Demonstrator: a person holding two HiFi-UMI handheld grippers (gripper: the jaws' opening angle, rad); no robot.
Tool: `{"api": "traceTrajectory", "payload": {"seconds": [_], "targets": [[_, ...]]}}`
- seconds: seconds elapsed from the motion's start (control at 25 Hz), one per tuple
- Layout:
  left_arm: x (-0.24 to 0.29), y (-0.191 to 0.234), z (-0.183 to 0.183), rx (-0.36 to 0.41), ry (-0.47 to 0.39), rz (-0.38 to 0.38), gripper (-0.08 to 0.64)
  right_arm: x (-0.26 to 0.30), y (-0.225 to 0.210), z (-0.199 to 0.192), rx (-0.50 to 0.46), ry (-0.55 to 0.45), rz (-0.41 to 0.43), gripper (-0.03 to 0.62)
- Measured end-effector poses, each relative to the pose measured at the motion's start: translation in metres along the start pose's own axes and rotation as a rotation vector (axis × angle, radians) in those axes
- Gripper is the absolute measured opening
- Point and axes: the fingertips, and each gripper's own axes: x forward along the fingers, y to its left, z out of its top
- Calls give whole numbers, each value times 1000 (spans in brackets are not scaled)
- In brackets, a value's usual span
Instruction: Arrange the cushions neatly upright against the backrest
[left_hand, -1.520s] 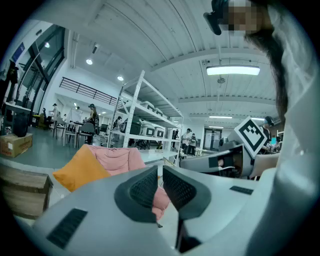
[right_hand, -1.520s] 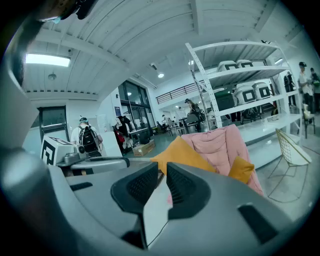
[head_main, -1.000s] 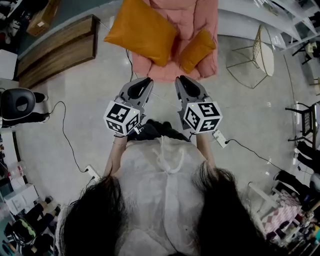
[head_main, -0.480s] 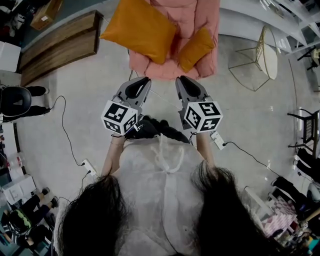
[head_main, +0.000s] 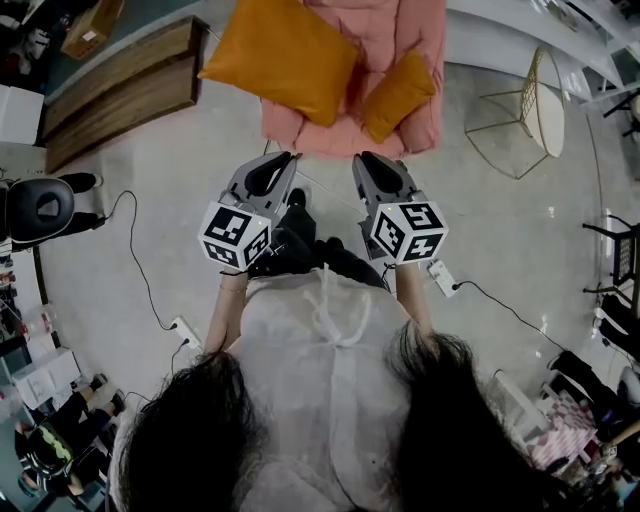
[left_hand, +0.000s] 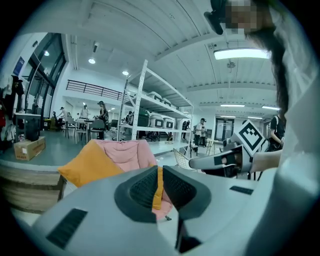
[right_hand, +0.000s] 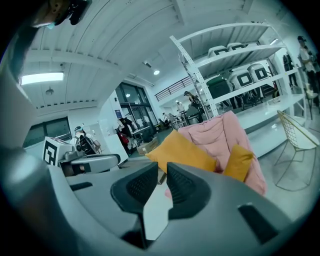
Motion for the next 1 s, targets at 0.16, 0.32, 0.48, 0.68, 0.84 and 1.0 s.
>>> {"api": "traceTrajectory", "payload": {"seconds": [0.16, 0.32, 0.48, 0.68, 0.84, 1.0], "targets": [[13, 26, 3, -16, -17, -15, 25, 23, -5, 4, 3, 8, -19, 66], [33, 64, 12, -18, -11, -37, 25, 57, -10, 14, 9, 22, -44, 66], [49, 109, 18, 71, 63, -71, 25, 97, -13, 25, 35, 24, -77, 66], [64, 171, 25, 110, 107, -60, 25, 143, -13, 39, 71, 17, -115, 66], [76, 214, 25, 74, 140, -65, 25, 172, -16, 43, 85, 24, -157, 66], [84, 248, 22, 41, 172, -72, 25, 187, -23, 42, 105, 27, -211, 66]]}}
